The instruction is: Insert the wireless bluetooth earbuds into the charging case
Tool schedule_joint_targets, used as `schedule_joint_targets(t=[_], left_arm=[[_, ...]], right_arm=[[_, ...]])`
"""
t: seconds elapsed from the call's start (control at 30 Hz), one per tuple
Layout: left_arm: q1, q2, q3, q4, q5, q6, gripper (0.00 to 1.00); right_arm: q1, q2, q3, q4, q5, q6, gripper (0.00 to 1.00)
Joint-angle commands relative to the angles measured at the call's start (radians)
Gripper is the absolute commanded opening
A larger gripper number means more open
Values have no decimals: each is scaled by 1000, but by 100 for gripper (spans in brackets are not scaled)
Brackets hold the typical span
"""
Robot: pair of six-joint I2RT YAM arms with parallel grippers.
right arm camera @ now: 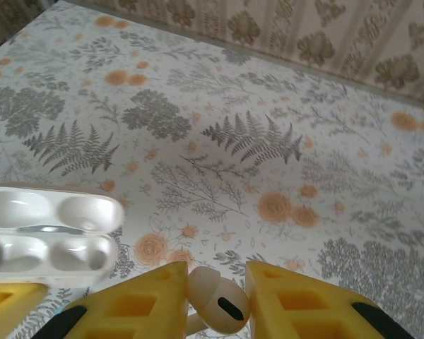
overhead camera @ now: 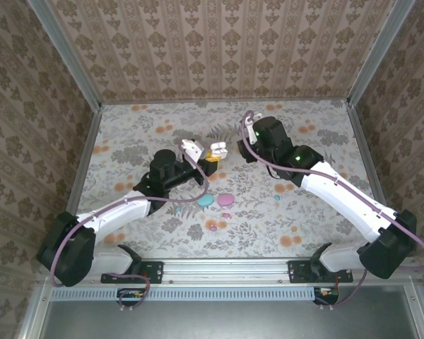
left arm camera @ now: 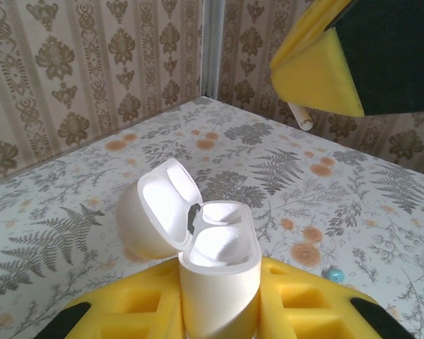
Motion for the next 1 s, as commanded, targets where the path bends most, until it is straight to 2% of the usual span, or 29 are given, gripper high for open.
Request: schedule_joint_targets(t=[0.0,0.47,0.97], left_arm=[[-10,6,39,64,36,-24,26],[-28,-8,64,65,53,-39,26],[-28,-18,68,74,58,-48,26]], right_arm=[[19,-1,37,31,6,-85,28],[38,15,50,72,-112,-83,28],[48,44,48,99,-26,-121,28]])
